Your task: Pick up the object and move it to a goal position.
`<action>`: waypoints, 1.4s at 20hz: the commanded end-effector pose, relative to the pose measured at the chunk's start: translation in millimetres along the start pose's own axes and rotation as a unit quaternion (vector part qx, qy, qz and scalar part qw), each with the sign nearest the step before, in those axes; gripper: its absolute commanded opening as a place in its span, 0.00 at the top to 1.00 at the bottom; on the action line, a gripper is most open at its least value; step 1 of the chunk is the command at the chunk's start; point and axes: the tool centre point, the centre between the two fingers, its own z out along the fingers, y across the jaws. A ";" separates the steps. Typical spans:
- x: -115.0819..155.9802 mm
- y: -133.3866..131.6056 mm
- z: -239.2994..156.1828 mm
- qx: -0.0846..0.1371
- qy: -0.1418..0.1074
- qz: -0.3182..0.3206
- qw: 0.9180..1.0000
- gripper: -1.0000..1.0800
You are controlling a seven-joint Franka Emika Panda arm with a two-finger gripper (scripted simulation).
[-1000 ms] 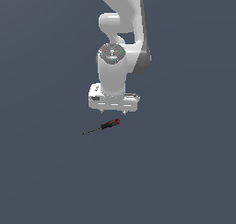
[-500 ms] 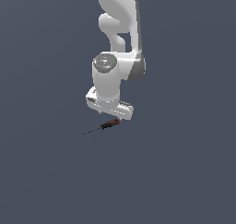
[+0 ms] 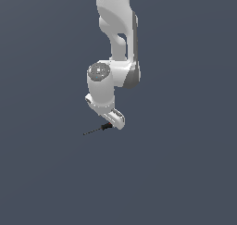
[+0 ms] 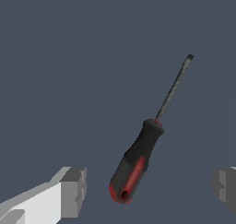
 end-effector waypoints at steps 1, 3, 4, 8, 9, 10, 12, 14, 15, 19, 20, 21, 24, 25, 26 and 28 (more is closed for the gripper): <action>3.7 4.3 7.5 0.002 0.001 0.043 0.999 0.04; 6.6 7.9 13.3 0.003 0.003 0.077 0.997 0.04; 8.0 9.7 16.0 0.003 0.003 0.093 0.996 0.04; 12.8 16.1 25.4 0.004 0.006 0.148 0.989 0.04; 13.8 17.5 27.4 0.005 0.006 0.159 0.987 0.04; 14.7 18.8 29.2 0.005 0.007 0.170 0.985 0.04; 16.4 21.2 32.3 0.005 0.008 0.189 0.982 0.04; 17.7 23.1 34.8 0.006 0.009 0.204 0.979 0.04; 18.3 24.0 35.9 0.006 0.009 0.210 0.978 0.04; 19.8 26.2 38.7 0.006 0.011 0.227 0.974 0.04; 19.9 26.5 39.1 0.006 0.011 0.229 0.973 0.04; 20.1 26.6 39.3 0.006 0.011 0.230 0.973 0.04; 19.8 26.5 39.4 0.006 0.011 0.228 0.974 0.04; 19.8 26.4 40.4 0.006 0.011 0.228 0.974 0.04; 19.7 26.4 42.1 0.006 0.011 0.228 0.974 0.04; 19.8 26.5 47.4 0.006 0.011 0.228 0.973 0.04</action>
